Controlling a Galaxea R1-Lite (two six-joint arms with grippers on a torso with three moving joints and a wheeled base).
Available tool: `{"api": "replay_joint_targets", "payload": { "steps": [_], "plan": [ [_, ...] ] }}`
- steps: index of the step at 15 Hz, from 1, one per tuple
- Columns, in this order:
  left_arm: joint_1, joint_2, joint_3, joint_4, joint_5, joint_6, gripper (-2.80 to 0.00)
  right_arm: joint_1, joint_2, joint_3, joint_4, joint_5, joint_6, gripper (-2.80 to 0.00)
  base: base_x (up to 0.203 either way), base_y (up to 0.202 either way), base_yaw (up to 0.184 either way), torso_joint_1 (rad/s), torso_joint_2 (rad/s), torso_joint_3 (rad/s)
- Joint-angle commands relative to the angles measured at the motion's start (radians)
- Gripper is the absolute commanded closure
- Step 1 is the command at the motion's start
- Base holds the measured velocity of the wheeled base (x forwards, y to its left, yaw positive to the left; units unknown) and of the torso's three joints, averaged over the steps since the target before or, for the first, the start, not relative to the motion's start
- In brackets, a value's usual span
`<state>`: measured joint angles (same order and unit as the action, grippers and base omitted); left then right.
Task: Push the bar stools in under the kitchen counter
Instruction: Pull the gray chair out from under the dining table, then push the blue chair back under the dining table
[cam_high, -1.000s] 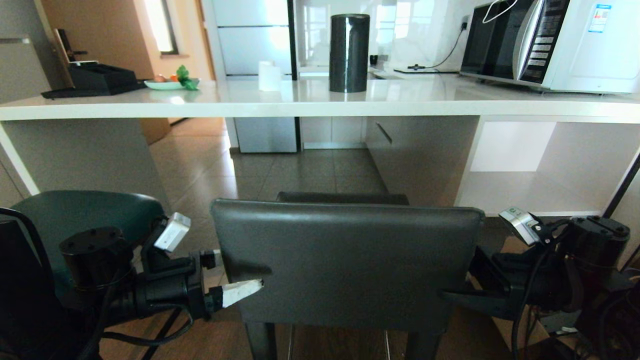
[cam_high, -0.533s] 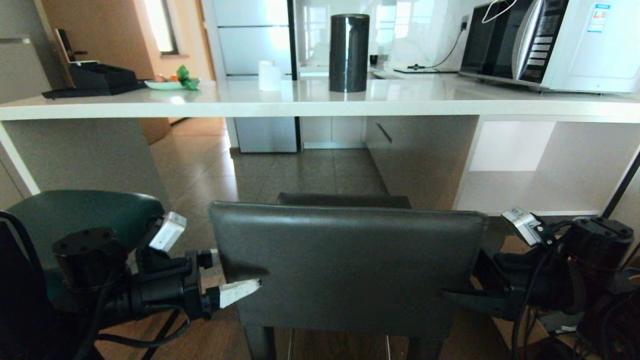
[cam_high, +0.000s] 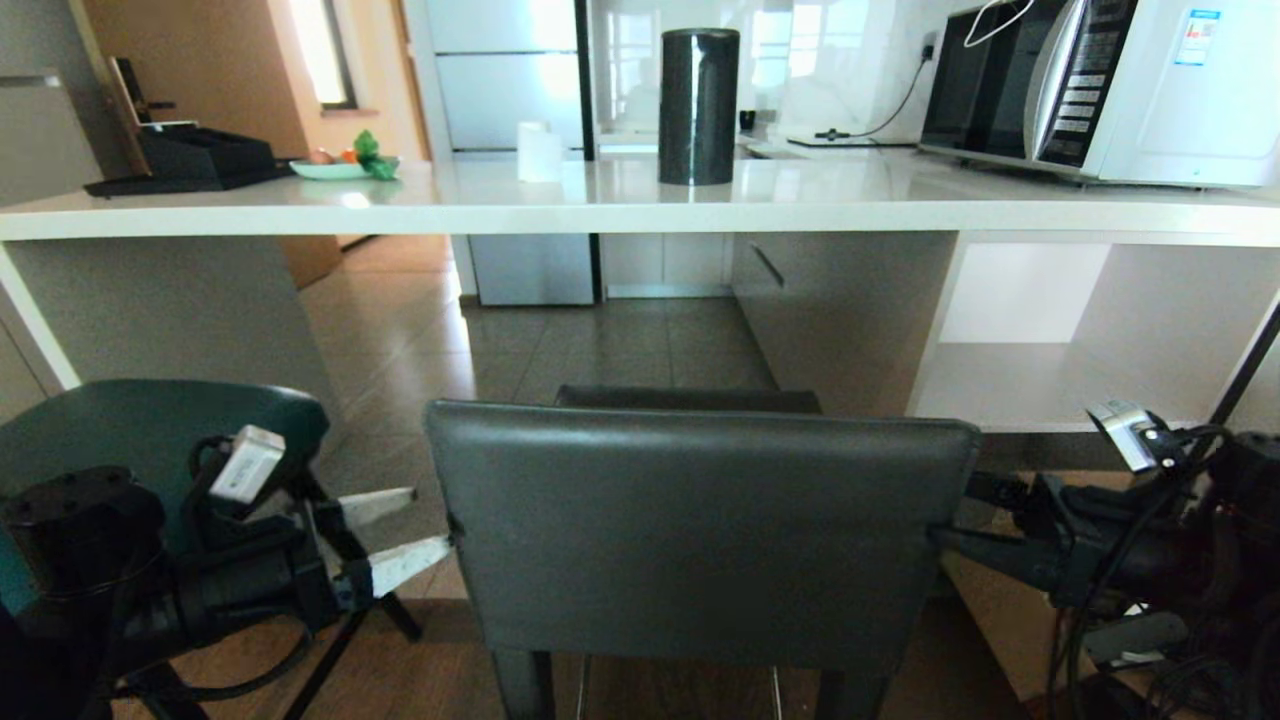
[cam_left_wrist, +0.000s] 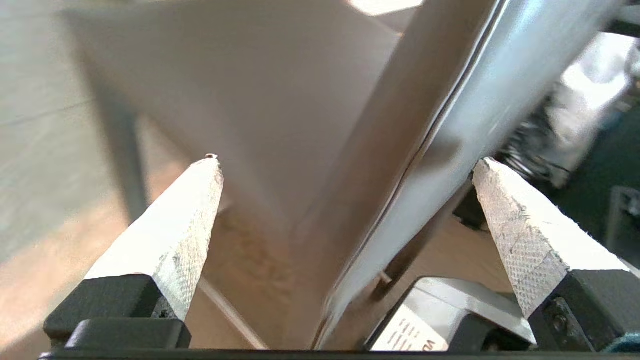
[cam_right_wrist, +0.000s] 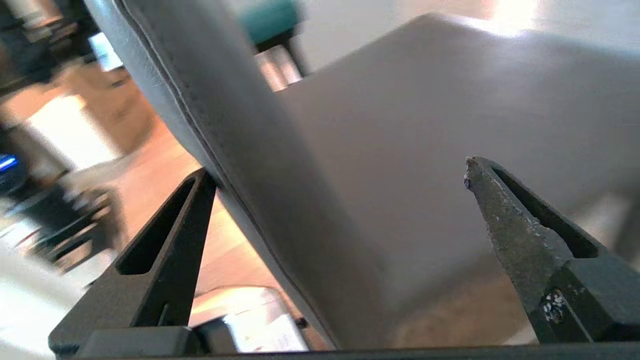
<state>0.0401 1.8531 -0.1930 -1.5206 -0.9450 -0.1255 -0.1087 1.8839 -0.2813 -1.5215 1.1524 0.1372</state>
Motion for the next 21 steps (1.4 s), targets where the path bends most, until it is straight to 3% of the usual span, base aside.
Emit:
{"api": "replay_joint_targets", "payload": {
  "steps": [1, 4, 8, 10, 12, 14, 15, 16, 18, 19, 20, 21],
  "plan": [
    [0.043, -0.070, 0.067, -0.009, 0.015, 0.001, -2.80, -0.105, -0.064, 0.033, -0.009, -0.005, 0.003, -2.80, 0.000, 0.000, 0.000, 0.000, 0.00, 0.000],
    [0.089, -0.181, 0.141, -0.009, 0.016, -0.001, -2.80, -0.208, -0.170, 0.124, -0.009, -0.005, 0.015, -2.80, 0.000, 0.000, 0.000, 0.000, 0.00, 0.000],
    [0.115, -0.375, 0.194, 0.004, 0.021, -0.027, -2.80, -0.230, -0.352, 0.246, -0.008, -0.014, 0.036, -2.80, 0.000, 0.000, 0.000, 0.000, 0.00, 0.000],
    [0.156, -0.506, 0.196, 0.082, 0.041, -0.050, -2.80, -0.238, -0.462, 0.275, 0.001, -0.085, 0.073, -2.80, 0.000, 0.000, 0.000, 0.000, 0.00, 0.000],
    [0.240, -0.628, 0.195, 0.195, 0.068, -0.059, -2.80, -0.242, -0.577, 0.272, 0.005, -0.217, 0.122, -2.80, 0.000, 0.000, 0.000, 0.000, 0.00, 0.000],
    [0.297, -0.781, 0.177, 0.298, 0.069, -0.092, -2.80, -0.243, -0.716, 0.234, 0.009, -0.260, 0.262, -2.80, 0.000, 0.000, 0.000, 0.000, 0.00, 0.000],
    [0.300, -0.873, 0.149, 0.348, 0.055, -0.166, -2.80, -0.244, -0.806, 0.199, 0.020, -0.236, 0.388, -2.80, 0.000, 0.000, 0.000, 0.000, 0.00, 0.000],
    [0.293, -0.968, 0.104, 0.396, 0.022, -0.308, -2.80, -0.249, -0.902, 0.154, 0.051, -0.198, 0.521, -2.80, 0.000, 0.000, 0.000, 0.000, 0.00, 0.000],
    [0.266, -1.134, -0.007, 0.471, -0.091, -0.698, -2.80, -0.258, -1.101, 0.057, 0.176, -0.130, 0.733, -2.80, 0.000, 0.000, 0.000, 0.000, 0.00, 0.000],
    [0.240, -1.194, -0.058, 0.498, -0.195, -0.798, -2.80, -0.259, -1.197, 0.008, 0.266, -0.093, 0.814, -2.80, 0.000, 0.000, 0.000, 0.000, 0.00, 0.000],
    [0.207, -1.222, -0.108, 0.520, -0.271, -0.846, -2.80, -0.257, -1.273, -0.043, 0.360, -0.060, 0.876, -2.80, 0.000, 0.000, 0.000, 0.000, 0.00, 0.000],
    [0.170, -1.240, -0.146, 0.533, -0.306, -0.885, -2.80, -0.238, -1.327, -0.109, 0.448, -0.029, 0.930, -2.80, 0.000, 0.000, 0.000, 0.000, 0.00, 0.000]
  ]
}}
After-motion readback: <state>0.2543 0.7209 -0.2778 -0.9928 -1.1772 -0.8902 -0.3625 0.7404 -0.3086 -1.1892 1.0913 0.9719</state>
